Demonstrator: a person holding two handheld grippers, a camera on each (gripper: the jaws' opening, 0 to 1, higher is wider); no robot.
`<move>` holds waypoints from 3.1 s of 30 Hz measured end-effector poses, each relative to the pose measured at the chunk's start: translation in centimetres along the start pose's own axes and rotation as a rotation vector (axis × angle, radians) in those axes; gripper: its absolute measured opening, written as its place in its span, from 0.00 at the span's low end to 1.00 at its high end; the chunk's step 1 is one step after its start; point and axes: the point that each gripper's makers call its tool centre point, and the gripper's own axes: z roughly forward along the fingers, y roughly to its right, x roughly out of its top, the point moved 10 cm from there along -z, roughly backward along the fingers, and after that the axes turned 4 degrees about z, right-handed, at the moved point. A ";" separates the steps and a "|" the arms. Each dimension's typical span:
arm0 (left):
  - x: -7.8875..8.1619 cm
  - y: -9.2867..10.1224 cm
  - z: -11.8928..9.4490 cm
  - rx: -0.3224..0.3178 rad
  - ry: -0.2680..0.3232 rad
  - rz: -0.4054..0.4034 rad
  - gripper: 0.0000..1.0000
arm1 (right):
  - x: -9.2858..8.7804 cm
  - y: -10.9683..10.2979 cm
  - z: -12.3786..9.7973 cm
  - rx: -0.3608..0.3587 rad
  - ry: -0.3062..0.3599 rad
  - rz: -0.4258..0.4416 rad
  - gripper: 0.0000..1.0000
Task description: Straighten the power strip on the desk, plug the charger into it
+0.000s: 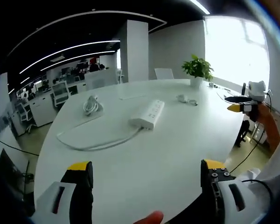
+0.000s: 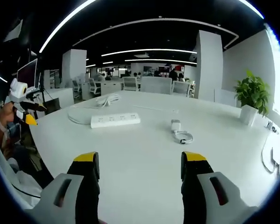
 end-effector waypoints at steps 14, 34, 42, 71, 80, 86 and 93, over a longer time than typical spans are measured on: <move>0.5 0.2 0.0 0.004 0.034 0.015 0.96 | -0.2 0.2 0.2 -0.001 0.003 0.009 0.70; 1.1 -0.1 1.4 -0.007 0.066 0.036 0.96 | 0.4 0.5 0.1 -0.002 0.002 -0.014 0.71; 1.9 0.0 3.2 -0.024 0.060 0.062 0.96 | 0.0 0.4 1.0 0.013 -0.010 -0.004 0.71; 9.3 -0.7 12.9 -0.187 0.005 0.221 0.95 | -0.5 0.4 2.7 0.052 -0.035 0.008 0.71; 10.4 -0.8 16.4 -0.199 -0.014 0.202 0.94 | -0.9 0.8 2.9 0.050 -0.040 0.022 0.71; 10.4 -0.7 18.2 -0.166 -0.006 0.183 0.95 | -1.1 1.1 3.1 0.051 -0.046 0.028 0.71; 10.9 -0.5 19.9 -0.155 -0.016 0.092 0.94 | -1.3 1.3 3.3 0.060 -0.044 0.036 0.70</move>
